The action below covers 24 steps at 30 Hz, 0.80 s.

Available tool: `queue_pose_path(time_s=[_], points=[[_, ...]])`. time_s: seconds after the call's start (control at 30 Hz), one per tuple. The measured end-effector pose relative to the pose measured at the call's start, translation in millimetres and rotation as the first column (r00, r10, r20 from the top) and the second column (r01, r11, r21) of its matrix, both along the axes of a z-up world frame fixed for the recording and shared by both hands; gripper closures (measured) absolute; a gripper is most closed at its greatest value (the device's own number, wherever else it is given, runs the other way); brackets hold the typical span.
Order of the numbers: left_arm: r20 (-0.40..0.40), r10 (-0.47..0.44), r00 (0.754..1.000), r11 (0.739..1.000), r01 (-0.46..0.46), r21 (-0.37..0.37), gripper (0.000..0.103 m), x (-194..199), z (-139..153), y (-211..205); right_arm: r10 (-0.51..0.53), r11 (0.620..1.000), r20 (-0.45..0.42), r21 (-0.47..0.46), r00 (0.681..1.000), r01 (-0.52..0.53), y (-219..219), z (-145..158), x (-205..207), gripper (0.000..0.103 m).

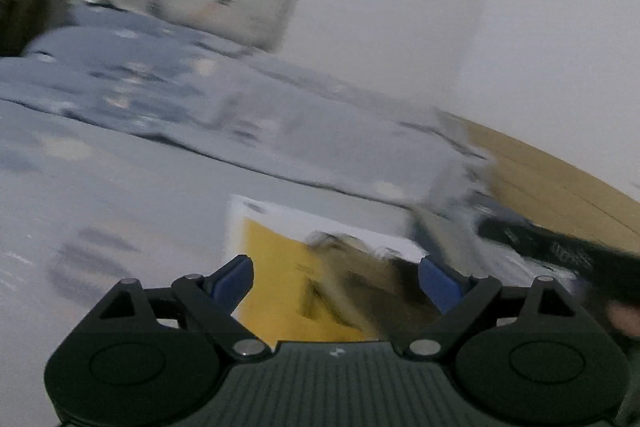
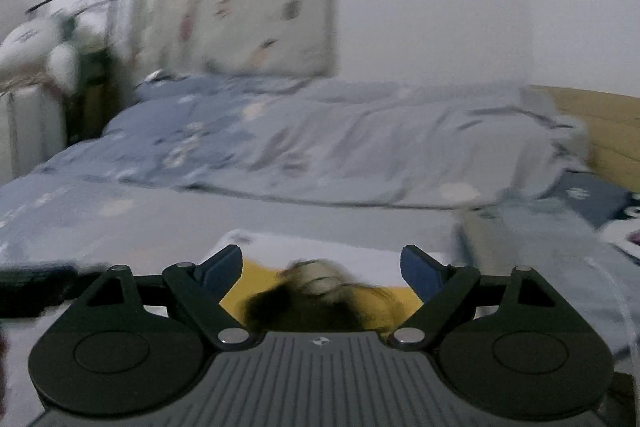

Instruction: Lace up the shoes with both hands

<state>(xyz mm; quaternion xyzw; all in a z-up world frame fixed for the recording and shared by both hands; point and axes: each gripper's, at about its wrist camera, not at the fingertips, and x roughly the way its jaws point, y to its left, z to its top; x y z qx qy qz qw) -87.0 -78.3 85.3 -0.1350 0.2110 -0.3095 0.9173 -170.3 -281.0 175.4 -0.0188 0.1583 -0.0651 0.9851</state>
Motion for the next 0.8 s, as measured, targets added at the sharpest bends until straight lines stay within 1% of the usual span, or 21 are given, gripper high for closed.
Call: queue_pose_path(time_s=[0.07, 0.1, 0.13, 0.2, 0.27, 0.3, 0.33, 0.4, 0.47, 0.53, 0.57, 0.67, 0.73, 0.77, 0.8], points=[[-0.002, -0.080, 0.997, 0.997, 0.080, 0.015, 0.012, -12.5, -3.2, -17.5, -0.023, 1.000, 0.012, 0.022, 1.000, 0.022, -15.9, 3.1, -5.0, 0.020], [-0.009, -0.122, 0.992, 0.992, 0.122, 0.038, 0.012, -17.4, -6.9, -28.4, -0.023, 0.999, 0.013, 0.025, 1.000, 0.023, -21.4, 3.5, -7.0, 0.023], [-0.021, -0.144, 0.989, 0.988, 0.145, 0.061, 0.012, -19.3, -11.7, -36.5, -0.019, 1.000, 0.018, 0.023, 1.000, 0.019, -25.0, 3.1, -9.6, 0.026], [-0.049, -0.188, 0.981, 0.976, 0.192, 0.105, 0.015, -23.1, -21.5, -52.8, -0.008, 1.000, 0.023, 0.023, 1.000, 0.008, -31.0, 0.4, -12.3, 0.027], [-0.078, -0.228, 0.970, 0.960, 0.238, 0.148, 0.022, -26.6, -31.3, -68.8, 0.000, 0.999, 0.021, 0.033, 1.000, -0.001, -37.1, -4.6, -11.6, 0.030], [-0.100, -0.235, 0.967, 0.953, 0.249, 0.171, 0.031, -25.4, -37.5, -73.8, -0.002, 0.999, 0.012, 0.038, 1.000, 0.001, -41.4, -7.2, -9.8, 0.032], [-0.123, -0.241, 0.963, 0.946, 0.261, 0.193, 0.037, -24.1, -43.7, -78.7, -0.007, 0.999, -0.002, 0.048, 1.000, 0.007, -46.0, -9.9, -7.2, 0.036], [-0.155, -0.248, 0.956, 0.931, 0.280, 0.233, 0.040, -22.4, -55.2, -88.2, -0.013, 0.997, -0.023, 0.074, 1.000, 0.015, -51.5, -13.5, -1.7, 0.038], [-0.169, -0.245, 0.955, 0.929, 0.281, 0.242, 0.042, -24.2, -58.0, -90.4, -0.013, 0.997, -0.025, 0.074, 1.000, 0.015, -53.9, -14.6, -0.4, 0.039], [-0.180, -0.237, 0.955, 0.931, 0.276, 0.237, 0.056, -21.3, -58.0, -91.9, -0.007, 0.998, -0.026, 0.066, 1.000, 0.009, -54.8, -15.1, 0.7, 0.039], [-0.184, -0.232, 0.955, 0.933, 0.272, 0.234, 0.058, -19.4, -56.7, -91.5, -0.004, 0.998, -0.025, 0.064, 1.000, 0.006, -55.2, -15.1, 0.2, 0.039], [-0.188, -0.232, 0.954, 0.934, 0.273, 0.231, 0.067, -15.3, -52.6, -92.1, 0.000, 0.998, -0.027, 0.070, 1.000, 0.002, -56.2, -16.2, 1.6, 0.039], [-0.196, -0.233, 0.953, 0.933, 0.275, 0.230, 0.080, -12.9, -49.7, -92.8, -0.002, 0.998, -0.030, 0.067, 1.000, 0.004, -57.7, -17.1, 2.0, 0.039], [-0.200, -0.237, 0.951, 0.932, 0.280, 0.229, 0.082, -11.8, -48.8, -93.2, -0.005, 0.998, -0.030, 0.067, 1.000, 0.007, -58.4, -17.1, 1.1, 0.039], [-0.201, -0.245, 0.948, 0.931, 0.288, 0.225, 0.089, -11.7, -47.1, -93.1, -0.008, 0.998, -0.032, 0.068, 0.999, 0.010, -59.4, -17.3, 0.7, 0.039]])
